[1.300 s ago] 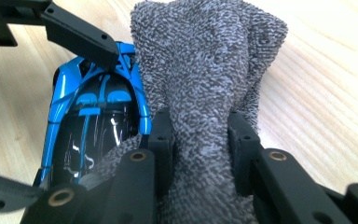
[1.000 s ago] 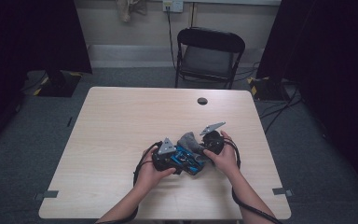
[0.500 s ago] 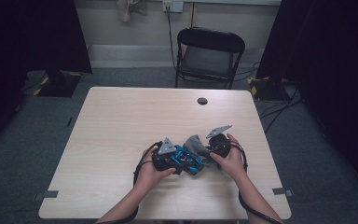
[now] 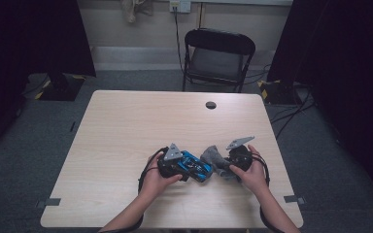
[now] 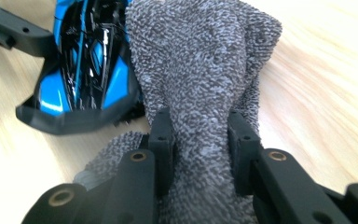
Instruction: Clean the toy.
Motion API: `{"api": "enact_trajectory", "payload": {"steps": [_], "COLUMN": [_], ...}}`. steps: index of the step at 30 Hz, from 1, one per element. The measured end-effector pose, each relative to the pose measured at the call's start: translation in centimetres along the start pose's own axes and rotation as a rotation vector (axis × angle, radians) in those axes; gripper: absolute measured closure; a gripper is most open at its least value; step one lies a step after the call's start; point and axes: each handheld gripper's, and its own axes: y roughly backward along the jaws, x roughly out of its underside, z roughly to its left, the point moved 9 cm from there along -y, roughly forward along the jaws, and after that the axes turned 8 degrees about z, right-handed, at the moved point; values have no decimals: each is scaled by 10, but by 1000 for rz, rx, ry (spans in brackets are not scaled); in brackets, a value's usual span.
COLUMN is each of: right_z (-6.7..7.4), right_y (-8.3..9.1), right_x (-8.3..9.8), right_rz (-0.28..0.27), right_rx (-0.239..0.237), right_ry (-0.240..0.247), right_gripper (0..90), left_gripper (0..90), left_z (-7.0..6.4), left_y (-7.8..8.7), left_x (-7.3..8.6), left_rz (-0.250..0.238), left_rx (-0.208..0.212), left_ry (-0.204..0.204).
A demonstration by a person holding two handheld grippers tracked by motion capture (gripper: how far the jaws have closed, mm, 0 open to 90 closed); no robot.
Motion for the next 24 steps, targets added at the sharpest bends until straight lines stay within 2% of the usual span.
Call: {"api": "enact_trajectory", "payload": {"steps": [3,6,9,11,14,15,16,18,19,20,24], "right_z": [-3,-8,-9,-9,-9,-8,-8,-7,-7,-6,-2], "right_y": [3,8,9,11,12,13,14,16,16,19,23], "right_x": [2,4,3,1,-2,-4,-5,-9,-9,-13,-24], "right_rz": [2,-3,-6,-15,-18,-19,-19,-26,-26,-31,-46], "right_rx": [13,25,30,31,32,33,38,39,39,44,43], "right_ry": [-7,-30,-34,-39,-41,-41,-40,-36,-36,-35,-31], "right_gripper": [693,691,691,688,688,688,689,688,688,688,688], "left_gripper": [206,190,181,180,174,171,170,168,166,164,161], "left_z": [0,1,2,3,6,9,9,13,13,16,21], "left_y": [0,2,4,7,16,24,24,38,38,47,58], "left_x": [-1,-2,-2,-3,-3,-2,-2,3,3,9,22], "left_rz": [10,56,77,74,74,80,80,78,78,87,105], "left_rx": [0,5,6,13,11,7,7,4,4,6,-7], "left_ry": [0,0,0,3,4,-1,-1,1,1,7,2]}}
